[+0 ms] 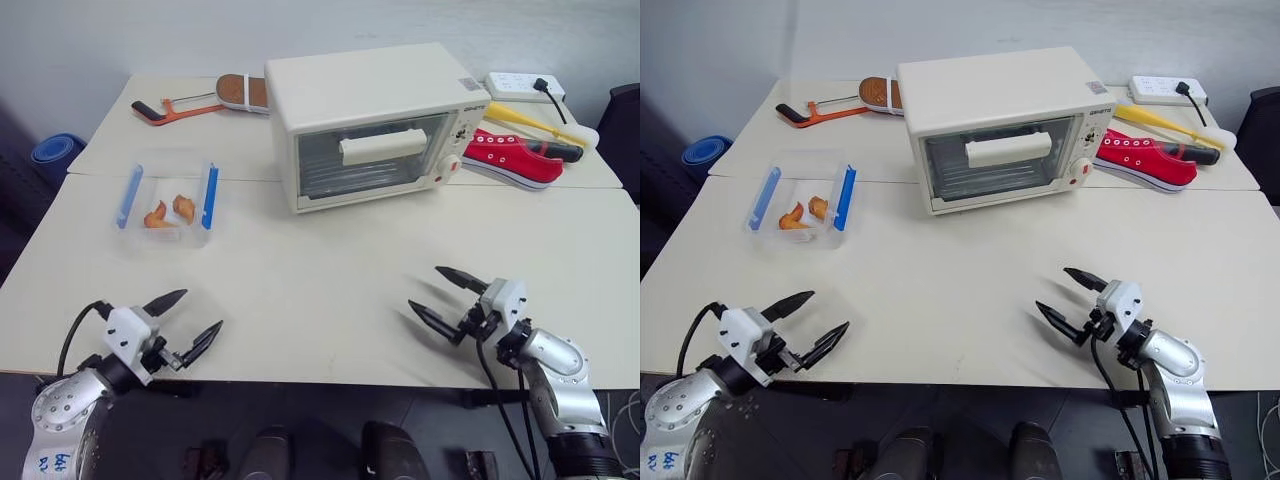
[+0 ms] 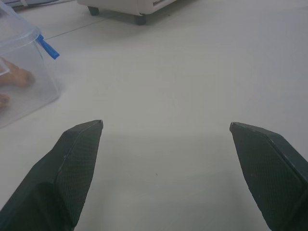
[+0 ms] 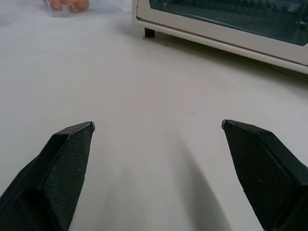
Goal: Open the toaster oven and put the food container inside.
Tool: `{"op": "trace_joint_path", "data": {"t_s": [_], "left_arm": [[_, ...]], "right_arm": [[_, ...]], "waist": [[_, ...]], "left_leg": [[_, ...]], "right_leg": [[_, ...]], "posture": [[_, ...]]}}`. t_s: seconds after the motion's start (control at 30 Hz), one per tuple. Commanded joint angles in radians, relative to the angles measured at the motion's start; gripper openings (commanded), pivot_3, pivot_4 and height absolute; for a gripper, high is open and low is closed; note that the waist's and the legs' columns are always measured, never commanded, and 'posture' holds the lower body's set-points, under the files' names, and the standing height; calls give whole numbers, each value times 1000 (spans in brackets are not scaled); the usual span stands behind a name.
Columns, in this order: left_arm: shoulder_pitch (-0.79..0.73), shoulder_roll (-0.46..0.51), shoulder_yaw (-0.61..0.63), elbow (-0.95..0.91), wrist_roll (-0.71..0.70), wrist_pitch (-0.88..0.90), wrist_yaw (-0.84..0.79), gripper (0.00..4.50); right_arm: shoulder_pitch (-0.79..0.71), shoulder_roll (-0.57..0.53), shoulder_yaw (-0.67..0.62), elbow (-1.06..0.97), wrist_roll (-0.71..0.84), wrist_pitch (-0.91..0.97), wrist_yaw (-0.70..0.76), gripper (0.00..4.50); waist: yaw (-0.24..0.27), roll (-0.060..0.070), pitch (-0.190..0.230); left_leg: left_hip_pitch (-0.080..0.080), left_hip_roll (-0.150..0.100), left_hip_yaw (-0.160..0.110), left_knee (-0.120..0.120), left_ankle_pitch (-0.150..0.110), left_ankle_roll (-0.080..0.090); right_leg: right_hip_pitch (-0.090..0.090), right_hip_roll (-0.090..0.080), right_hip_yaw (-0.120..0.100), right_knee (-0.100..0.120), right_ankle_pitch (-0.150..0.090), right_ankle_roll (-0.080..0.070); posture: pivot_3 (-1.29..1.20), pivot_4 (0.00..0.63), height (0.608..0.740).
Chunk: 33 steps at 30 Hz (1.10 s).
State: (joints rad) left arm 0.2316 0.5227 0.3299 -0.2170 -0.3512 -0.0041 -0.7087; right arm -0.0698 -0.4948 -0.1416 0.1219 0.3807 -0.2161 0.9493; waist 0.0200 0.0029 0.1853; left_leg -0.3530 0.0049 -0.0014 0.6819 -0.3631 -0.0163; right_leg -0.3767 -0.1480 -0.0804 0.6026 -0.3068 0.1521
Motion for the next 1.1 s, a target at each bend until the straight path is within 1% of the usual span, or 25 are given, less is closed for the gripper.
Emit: {"op": "trace_joint_path", "data": {"t_s": [0.03,0.13,0.17,0.2,0.27,0.33,0.43,0.5,0.67,0.73,0.97,1.1], "left_arm": [[-12,11,4,-46,-50,43,-5,4500],[-44,-3,52,-81,-170,106,-1,4500],[-50,26,62,-103,-259,174,-45,4500],[-72,49,74,-116,-311,212,-64,4500],[-118,88,86,-127,-372,271,-83,4500],[-213,114,79,-117,-413,310,-83,4500],[-322,120,49,-103,-428,335,-80,4500],[-385,105,36,-93,-438,350,-65,4500],[-471,66,17,-73,-426,358,-35,4500],[-482,45,-4,-76,-408,356,-21,4500],[-475,8,-32,-92,-380,350,9,4500],[-460,1,-40,-96,-366,348,12,4500]], "right_arm": [[-8,-7,-26,-40,41,14,3,4430],[-47,-13,-35,-57,83,63,2,4430],[-81,-21,-40,-58,100,91,1,4430],[-123,-32,-43,-54,115,124,3,4430],[-198,-50,-46,-35,135,176,13,4430],[-321,-66,-32,36,126,210,33,4430],[-486,-60,-19,165,96,220,37,4430],[-588,-46,-14,254,71,220,20,4430],[-756,-4,10,404,16,175,28,4430],[-818,27,20,453,2,164,23,4430],[-899,77,25,550,-26,122,57,4430],[-879,79,40,513,-18,135,136,4430]], "waist": [[0,0,0],[-2,0,0],[-2,0,0],[-5,0,0],[-9,2,1],[-12,3,2],[-19,3,1],[-24,3,1],[-37,3,2],[-48,3,2],[-51,3,2],[-51,3,2]], "left_leg": [[0,0,0,0,0,0],[0,0,0,0,0,0],[0,1,0,0,0,0],[0,1,0,0,0,0],[0,1,-1,1,0,-1],[0,1,-1,1,0,-1],[0,1,-1,1,1,-1],[-1,0,-1,1,1,-1],[-2,0,-1,0,1,-1],[-2,0,-2,0,1,-1],[-2,0,-2,0,1,-1],[-2,0,-2,0,1,-1]], "right_leg": [[0,0,0,0,0,0],[0,0,0,0,0,0],[0,0,0,0,0,0],[0,0,0,0,0,0],[0,0,0,1,0,0],[0,0,0,2,0,0],[0,0,0,2,0,0],[0,0,-1,1,0,0],[-1,0,-2,0,0,0],[-1,0,-2,0,0,0],[-2,0,-2,1,0,0],[-2,0,-2,1,0,0]], "posture": [[0,150,740],[0,150,740],[0,150,740],[0,150,740],[0,150,740],[0,150,740],[0,150,740],[0,150,740],[0,150,740],[0,150,740],[0,150,740],[0,150,740]]}}
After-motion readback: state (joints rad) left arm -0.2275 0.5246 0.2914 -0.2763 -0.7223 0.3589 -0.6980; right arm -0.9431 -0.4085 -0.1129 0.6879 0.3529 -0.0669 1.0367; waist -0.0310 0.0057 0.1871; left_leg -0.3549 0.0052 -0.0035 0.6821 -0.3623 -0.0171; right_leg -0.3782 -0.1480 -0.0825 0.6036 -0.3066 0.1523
